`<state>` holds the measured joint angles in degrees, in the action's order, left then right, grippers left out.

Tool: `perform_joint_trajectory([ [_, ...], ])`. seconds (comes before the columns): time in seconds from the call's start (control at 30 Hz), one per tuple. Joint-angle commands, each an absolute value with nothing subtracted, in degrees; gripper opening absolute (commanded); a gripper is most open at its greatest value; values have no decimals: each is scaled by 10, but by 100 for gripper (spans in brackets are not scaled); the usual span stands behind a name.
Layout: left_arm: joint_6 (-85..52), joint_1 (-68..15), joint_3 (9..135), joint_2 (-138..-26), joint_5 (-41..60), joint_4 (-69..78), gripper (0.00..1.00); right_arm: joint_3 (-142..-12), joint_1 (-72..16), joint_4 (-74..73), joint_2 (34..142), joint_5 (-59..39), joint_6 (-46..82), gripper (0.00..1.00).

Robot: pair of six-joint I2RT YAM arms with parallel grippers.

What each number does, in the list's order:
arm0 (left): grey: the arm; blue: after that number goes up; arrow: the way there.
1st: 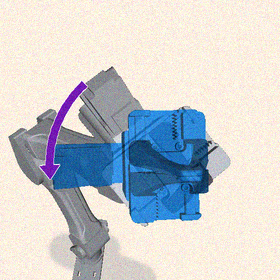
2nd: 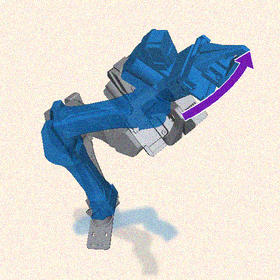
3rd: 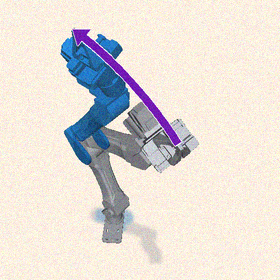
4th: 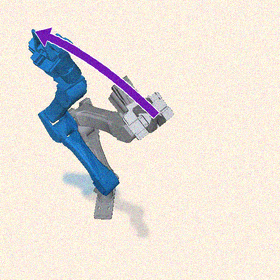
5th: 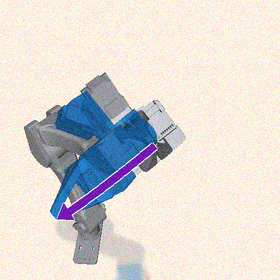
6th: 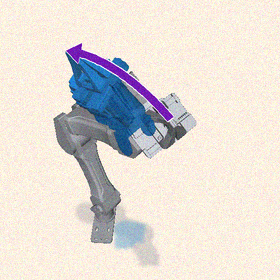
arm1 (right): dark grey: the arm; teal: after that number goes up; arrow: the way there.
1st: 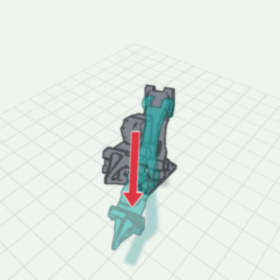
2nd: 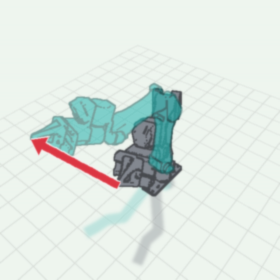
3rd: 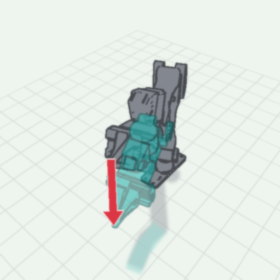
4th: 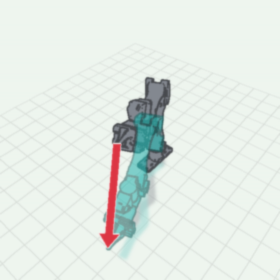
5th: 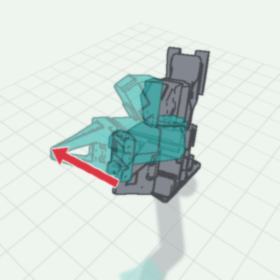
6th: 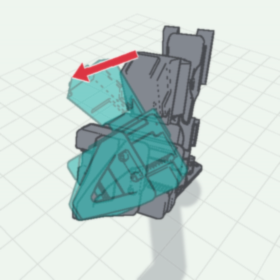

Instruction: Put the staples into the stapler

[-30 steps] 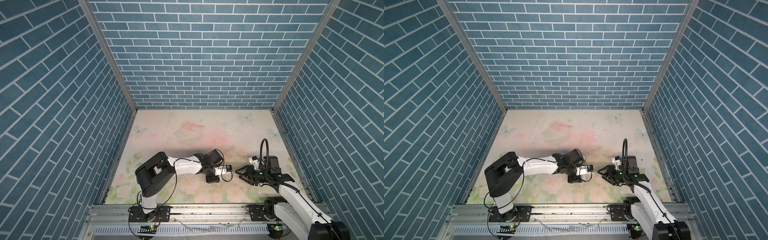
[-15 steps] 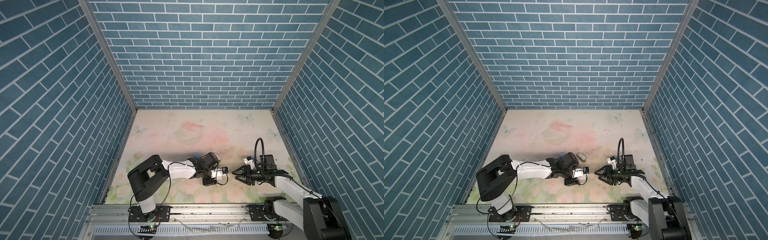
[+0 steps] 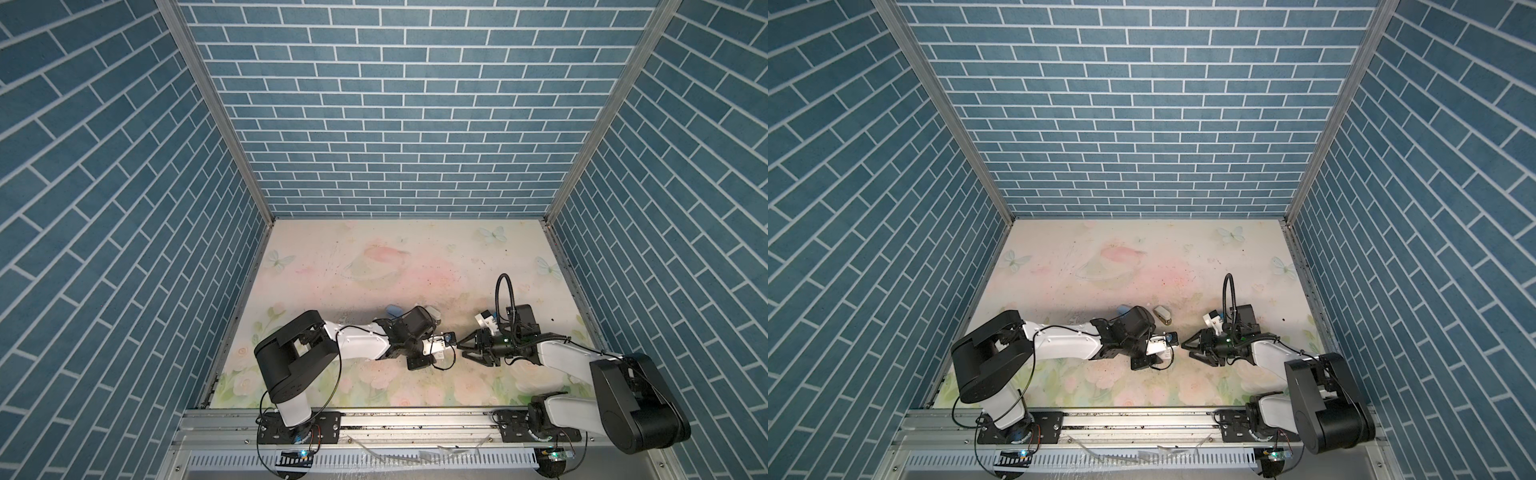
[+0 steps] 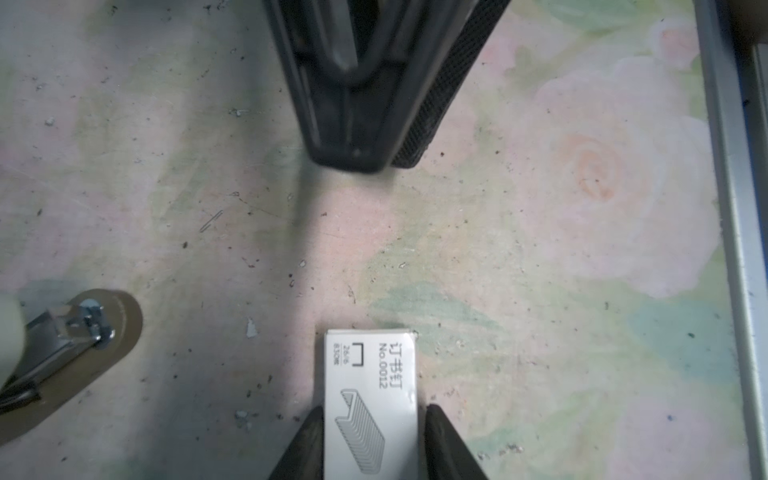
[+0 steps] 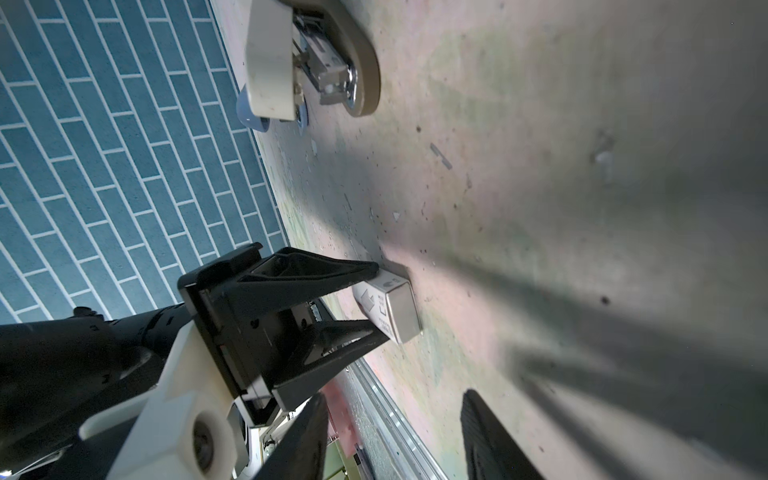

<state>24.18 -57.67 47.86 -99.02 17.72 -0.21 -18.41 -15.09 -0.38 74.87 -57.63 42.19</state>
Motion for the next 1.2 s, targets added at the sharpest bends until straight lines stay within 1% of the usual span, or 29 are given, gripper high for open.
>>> perform_joint_trajectory([
  [0.0, 245, -577, 470, -996, 186, 0, 41, -204, -160, -46, 768, -577, 433, 52],
  [0.3, 252, -577, 473, -1008, 189, -12, 40, -206, -187, -89, 799, -579, 451, 51],
  [0.43, 258, -577, 469, -1010, 188, -16, 39, -204, -197, -115, 813, -584, 460, 49],
  [0.9, 255, -577, 475, -1023, 188, -18, 38, -214, -241, -164, 852, -577, 479, 48],
  [1.17, 255, -577, 478, -1027, 192, -22, 36, -225, -260, -176, 871, -574, 483, 48],
])
